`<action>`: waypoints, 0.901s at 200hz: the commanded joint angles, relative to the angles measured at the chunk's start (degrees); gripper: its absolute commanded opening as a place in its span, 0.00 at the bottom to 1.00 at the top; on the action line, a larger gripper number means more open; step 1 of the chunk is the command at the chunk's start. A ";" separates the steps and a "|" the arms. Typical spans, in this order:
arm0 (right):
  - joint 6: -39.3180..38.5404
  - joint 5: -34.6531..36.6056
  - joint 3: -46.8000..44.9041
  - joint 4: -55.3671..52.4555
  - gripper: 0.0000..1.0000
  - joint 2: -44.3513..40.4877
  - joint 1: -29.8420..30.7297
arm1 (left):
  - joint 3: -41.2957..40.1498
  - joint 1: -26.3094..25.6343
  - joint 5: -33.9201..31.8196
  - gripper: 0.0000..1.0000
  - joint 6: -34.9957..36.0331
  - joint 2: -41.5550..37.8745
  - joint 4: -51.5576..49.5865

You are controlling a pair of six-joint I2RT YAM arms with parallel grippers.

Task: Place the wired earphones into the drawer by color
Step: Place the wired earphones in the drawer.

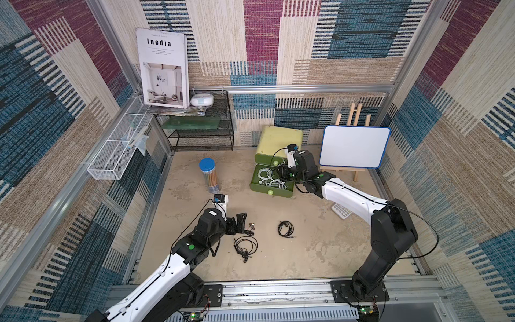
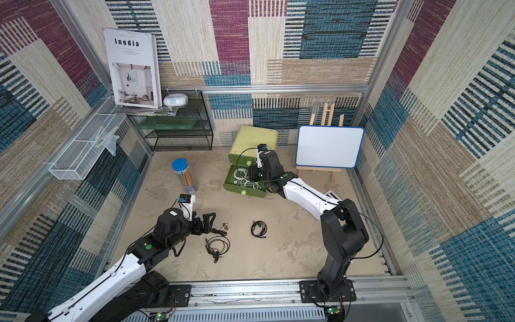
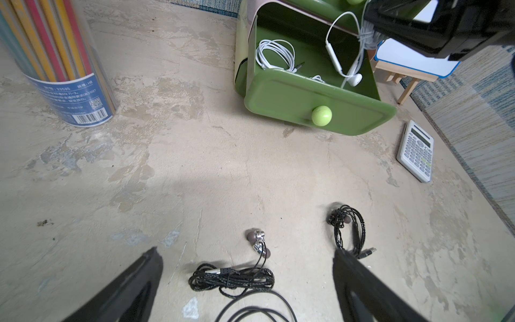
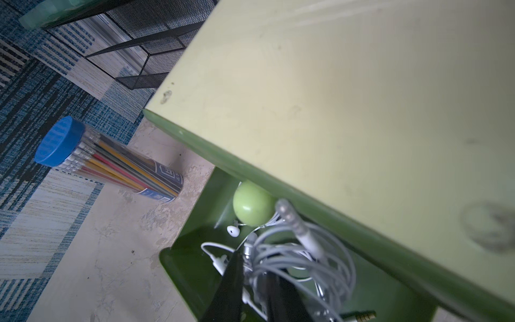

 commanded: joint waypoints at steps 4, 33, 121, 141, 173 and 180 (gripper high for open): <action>-0.02 -1.06 -0.09 -0.20 0.33 -1.63 -0.03 | 0.64 -0.02 0.91 0.99 0.18 1.80 1.89; -0.82 -1.43 -1.27 -1.86 0.38 -4.13 0.00 | 1.92 -0.02 2.24 1.00 -0.85 4.96 3.60; -5.67 5.45 -17.24 0.72 0.44 -20.62 -0.38 | 9.24 -1.49 4.65 0.95 -5.85 18.26 6.88; -7.55 8.39 -21.83 1.98 0.46 -25.13 -0.44 | 11.91 -2.42 4.74 0.93 -6.48 22.47 7.37; -10.52 12.58 -27.83 4.03 0.49 -31.91 -0.56 | 15.92 -3.76 5.01 0.89 -7.49 29.03 8.57; -11.13 13.40 -28.95 4.54 0.50 -33.14 -0.48 | 16.64 -3.96 4.95 0.87 -7.62 30.24 8.97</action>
